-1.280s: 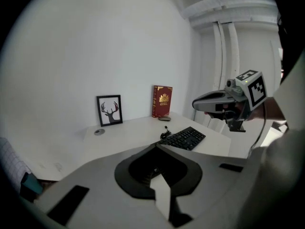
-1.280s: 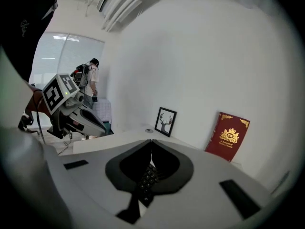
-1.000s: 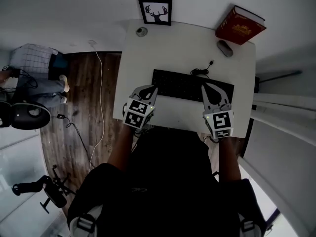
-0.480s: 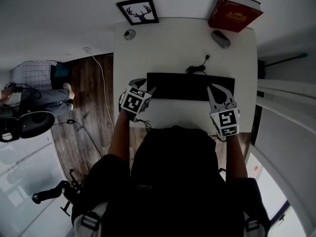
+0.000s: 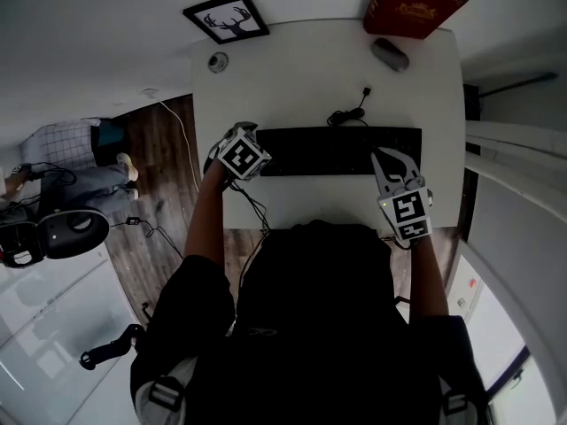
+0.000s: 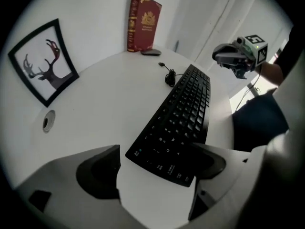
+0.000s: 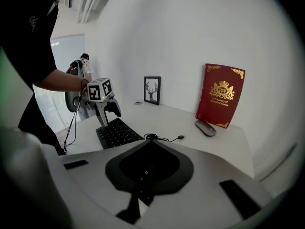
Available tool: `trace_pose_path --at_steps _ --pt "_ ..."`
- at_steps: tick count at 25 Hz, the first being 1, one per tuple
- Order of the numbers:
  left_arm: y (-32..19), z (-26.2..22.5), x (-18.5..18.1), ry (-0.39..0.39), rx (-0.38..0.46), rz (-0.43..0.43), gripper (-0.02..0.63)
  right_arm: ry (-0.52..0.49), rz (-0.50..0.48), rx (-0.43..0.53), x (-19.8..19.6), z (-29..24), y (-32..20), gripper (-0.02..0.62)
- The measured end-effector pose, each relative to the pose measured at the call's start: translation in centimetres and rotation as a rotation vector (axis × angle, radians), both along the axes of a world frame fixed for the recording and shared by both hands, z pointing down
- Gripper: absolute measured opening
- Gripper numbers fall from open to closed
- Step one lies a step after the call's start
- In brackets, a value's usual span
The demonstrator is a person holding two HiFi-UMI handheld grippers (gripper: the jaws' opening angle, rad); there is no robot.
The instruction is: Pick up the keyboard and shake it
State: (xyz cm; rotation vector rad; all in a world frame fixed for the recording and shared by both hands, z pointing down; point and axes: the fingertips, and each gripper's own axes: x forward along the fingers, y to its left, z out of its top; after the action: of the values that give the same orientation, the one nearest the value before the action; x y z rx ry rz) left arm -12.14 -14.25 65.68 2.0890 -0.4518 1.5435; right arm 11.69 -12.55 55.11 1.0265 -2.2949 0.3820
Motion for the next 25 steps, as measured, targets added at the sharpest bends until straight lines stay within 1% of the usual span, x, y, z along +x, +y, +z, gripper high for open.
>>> trace_pose_path --at_steps 4,6,8,11,13,16,19,21,22,25 --pt "0.7 1.4 0.1 -0.021 -0.125 0.088 0.442 -0.001 -0.006 -0.017 0.2 0.7 0.0 0.021" --pt "0.8 1.9 -0.1 -0.061 -0.139 0.131 0.442 -0.007 -0.009 -0.026 0.1 1.1 -0.1 0.021" --pt "0.5 1.9 -0.1 -0.094 -0.131 0.154 0.44 -0.012 -0.013 -0.033 0.0 1.4 -0.2 0.021" --pt "0.0 1.5 0.6 -0.119 -0.105 0.169 0.44 -0.005 -0.022 -0.046 0.0 2.1 -0.2 0.021" --pt "0.1 1.4 0.6 -0.14 -0.108 0.177 0.437 0.004 -0.028 -0.052 0.0 2.5 -0.3 0.021" --pt "0.3 1.3 0.2 -0.143 -0.101 0.166 0.431 0.012 -0.034 -0.053 0.0 2.7 -0.4 0.021" --pt "0.1 0.9 0.4 -0.144 -0.071 0.171 0.428 0.02 -0.035 -0.059 0.5 3.1 -0.3 0.021" --pt "0.1 0.7 0.5 -0.158 -0.048 0.173 0.425 0.033 -0.034 -0.065 1.0 3.4 -0.1 0.021" --pt "0.2 0.6 0.6 -0.166 -0.036 0.174 0.41 0.042 -0.034 -0.068 1.2 3.6 0.0 0.021" --pt "0.3 0.2 0.6 -0.185 -0.005 0.175 0.407 0.078 -0.029 -0.082 2.0 4.1 0.3 0.021"
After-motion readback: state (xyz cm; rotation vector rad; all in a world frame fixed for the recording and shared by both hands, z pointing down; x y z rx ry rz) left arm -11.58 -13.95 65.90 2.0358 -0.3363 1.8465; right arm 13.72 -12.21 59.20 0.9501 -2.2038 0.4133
